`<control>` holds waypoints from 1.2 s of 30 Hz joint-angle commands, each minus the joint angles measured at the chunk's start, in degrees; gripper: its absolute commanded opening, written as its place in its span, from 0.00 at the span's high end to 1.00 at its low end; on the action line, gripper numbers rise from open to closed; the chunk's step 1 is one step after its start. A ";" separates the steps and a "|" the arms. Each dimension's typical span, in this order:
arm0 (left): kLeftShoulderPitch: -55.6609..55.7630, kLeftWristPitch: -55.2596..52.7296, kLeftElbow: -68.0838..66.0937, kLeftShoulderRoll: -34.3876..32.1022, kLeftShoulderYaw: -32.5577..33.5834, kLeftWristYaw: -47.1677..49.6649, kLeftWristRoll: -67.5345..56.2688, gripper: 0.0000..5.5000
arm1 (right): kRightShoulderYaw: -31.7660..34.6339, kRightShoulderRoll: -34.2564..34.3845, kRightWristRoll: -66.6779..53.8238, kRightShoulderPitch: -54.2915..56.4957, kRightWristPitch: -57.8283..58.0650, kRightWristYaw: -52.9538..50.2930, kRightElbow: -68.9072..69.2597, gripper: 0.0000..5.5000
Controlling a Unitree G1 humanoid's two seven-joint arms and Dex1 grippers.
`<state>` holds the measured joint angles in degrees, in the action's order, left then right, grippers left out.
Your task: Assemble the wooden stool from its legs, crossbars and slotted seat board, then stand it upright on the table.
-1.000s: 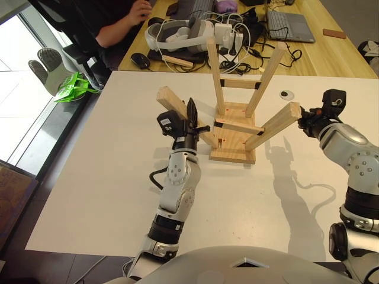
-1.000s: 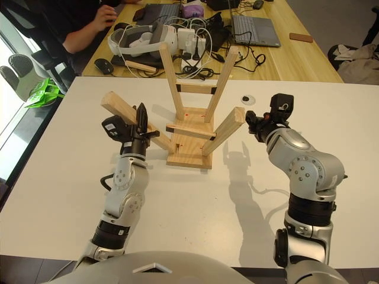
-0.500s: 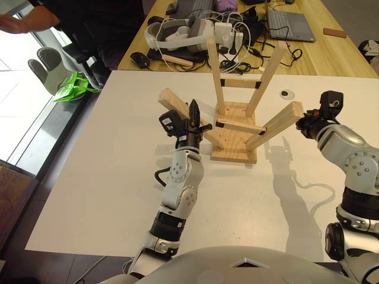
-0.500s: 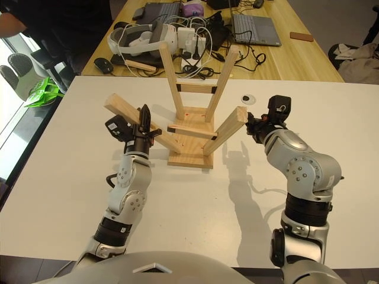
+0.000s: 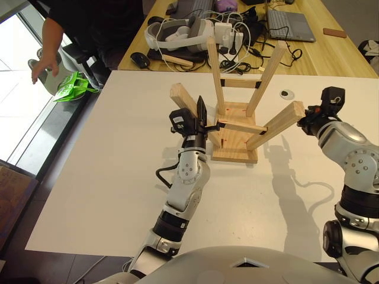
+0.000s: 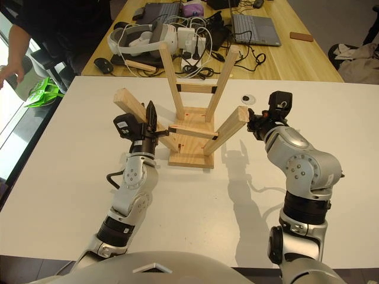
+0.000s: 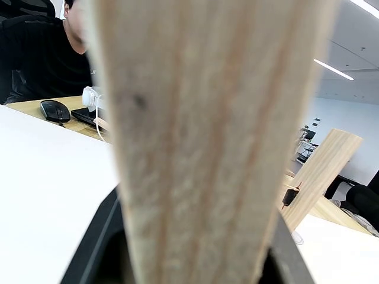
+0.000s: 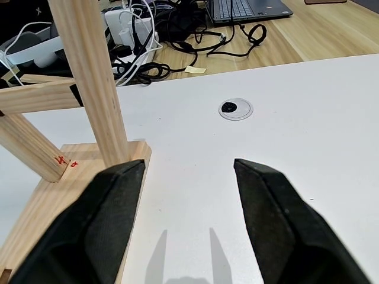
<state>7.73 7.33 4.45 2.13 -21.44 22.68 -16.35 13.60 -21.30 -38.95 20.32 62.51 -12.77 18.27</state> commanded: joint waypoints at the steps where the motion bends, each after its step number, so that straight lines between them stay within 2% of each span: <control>1: -3.25 -1.60 1.59 9.83 -2.58 0.83 0.27 0.82 | 0.48 0.28 1.46 0.96 1.51 0.85 1.31 0.49; 11: -4.22 -3.90 2.96 9.57 -4.04 0.18 -0.52 0.82 | 0.67 1.11 3.51 0.61 1.45 1.87 2.09 0.49; 25: -1.79 -7.43 2.66 6.65 -9.23 -1.96 9.17 0.82 | 0.53 2.16 7.17 0.21 1.15 3.94 3.47 0.49; 36: -2.95 -11.00 -0.22 10.26 -0.80 4.46 5.05 0.82 | 0.57 2.63 9.15 0.66 1.31 5.41 3.50 0.49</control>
<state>6.70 1.34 7.76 1.65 -25.35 23.66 -9.47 13.72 -18.84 -30.65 20.32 62.72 -7.80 20.93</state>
